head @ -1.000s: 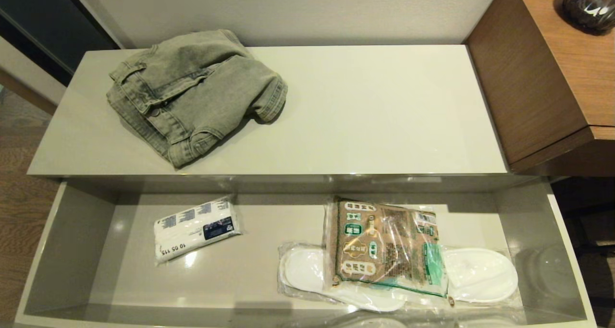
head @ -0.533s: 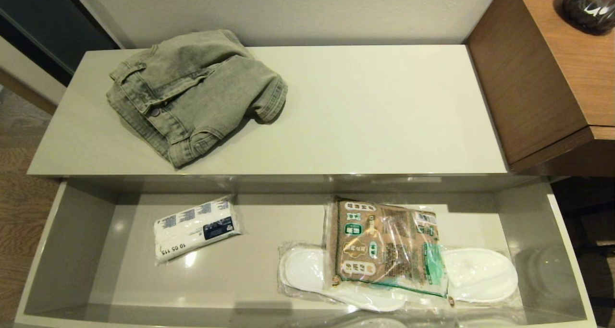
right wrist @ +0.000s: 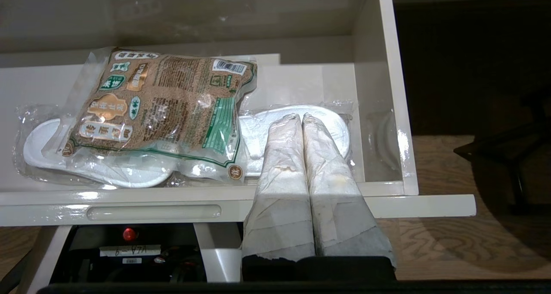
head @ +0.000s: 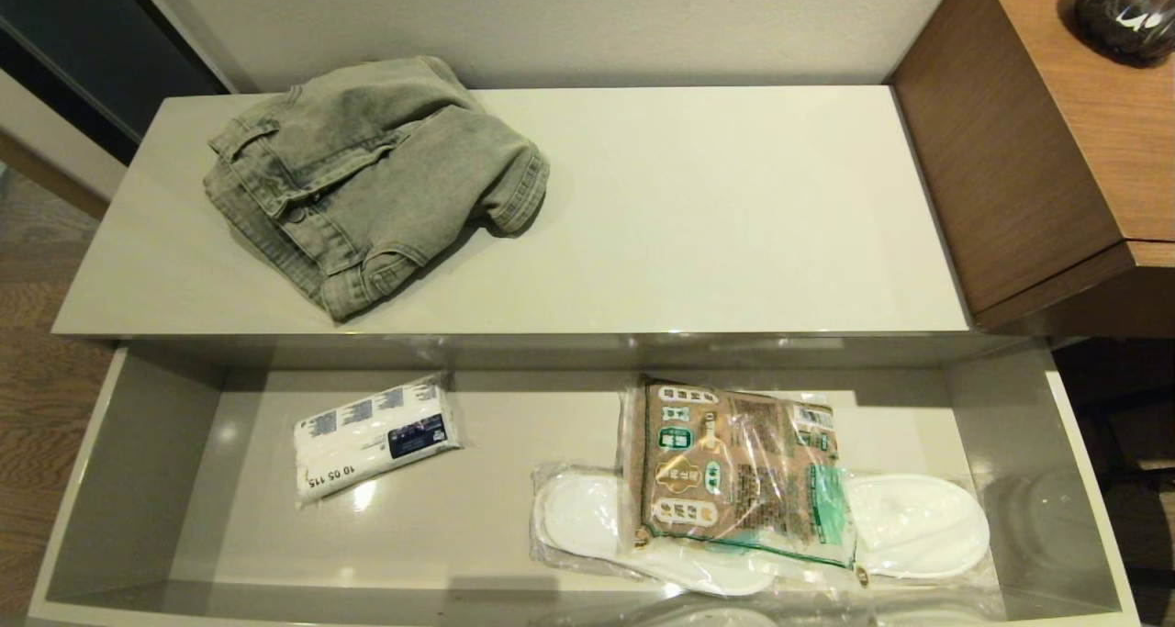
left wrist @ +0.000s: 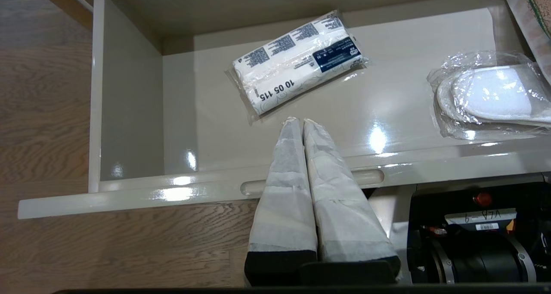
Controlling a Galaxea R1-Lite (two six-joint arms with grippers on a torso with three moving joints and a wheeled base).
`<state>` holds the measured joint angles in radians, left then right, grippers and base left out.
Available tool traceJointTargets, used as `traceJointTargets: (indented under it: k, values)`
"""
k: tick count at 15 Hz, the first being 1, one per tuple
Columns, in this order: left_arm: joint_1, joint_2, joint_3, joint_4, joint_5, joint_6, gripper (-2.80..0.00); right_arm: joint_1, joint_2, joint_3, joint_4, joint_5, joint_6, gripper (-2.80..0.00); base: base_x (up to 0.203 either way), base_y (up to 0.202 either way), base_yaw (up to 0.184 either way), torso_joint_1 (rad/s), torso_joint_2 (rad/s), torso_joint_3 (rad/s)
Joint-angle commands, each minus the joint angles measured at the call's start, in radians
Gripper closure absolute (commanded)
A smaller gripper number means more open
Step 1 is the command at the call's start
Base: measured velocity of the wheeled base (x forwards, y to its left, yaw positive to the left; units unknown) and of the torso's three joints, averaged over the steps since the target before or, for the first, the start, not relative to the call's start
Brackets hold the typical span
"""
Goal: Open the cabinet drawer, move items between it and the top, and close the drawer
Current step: Close the drawer
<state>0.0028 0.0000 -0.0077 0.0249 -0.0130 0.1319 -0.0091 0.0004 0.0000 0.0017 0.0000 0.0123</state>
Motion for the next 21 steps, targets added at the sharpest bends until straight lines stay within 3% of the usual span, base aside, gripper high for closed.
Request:
traceJointTargets:
  k: [1, 5, 7, 10, 15, 17, 21]
  values:
    - [0.0, 0.002, 0.004, -0.002, -0.001, 0.0, 0.0, 0.0, -0.002, 0.003, 0.0, 0.0, 0.0, 0.0, 0.0, 0.0, 0.0, 0.0, 0.0, 0.0]
    - [0.0, 0.002, 0.006, -0.008, -0.002, -0.015, 0.0, 0.0, -0.002, 0.003, 0.001, 0.006, -0.025, 0.0, 0.0, 0.0, 0.0, 0.0, 0.0, 0.0]
    - [0.0, 0.002, 0.008, -0.014, 0.005, -0.063, 0.0, 0.0, -0.002, 0.005, -0.006, 0.005, -0.061, 0.0, 0.0, 0.0, 0.0, 0.0, 0.0, 0.0]
    - [0.0, 0.002, 0.008, -0.014, 0.01, -0.104, 0.0, 0.0, -0.002, 0.005, -0.005, 0.0, -0.055, 0.0, 0.0, 0.0, 0.0, 0.0, 0.0, 0.0]
    - [0.0, 0.002, 0.008, -0.014, 0.01, -0.101, 0.0, 0.0, -0.002, -0.036, 0.021, 0.0, -0.06, 0.0, 0.0, 0.0, 0.0, 0.0, 0.0, 0.0]
    - [0.0, 0.002, 0.008, -0.014, 0.01, -0.103, 0.0, 0.0, -0.001, -0.173, 0.153, 0.028, -0.057, 0.0, 0.0, 0.0, 0.0, 0.0, 0.0, 0.0]
    - [0.0, 0.002, 0.008, -0.014, 0.01, -0.104, 0.0, 0.0, 0.0, -0.641, 0.425, 0.104, -0.063, 0.0, 0.0, 0.0, 0.0, 0.0, 0.0, 0.0]
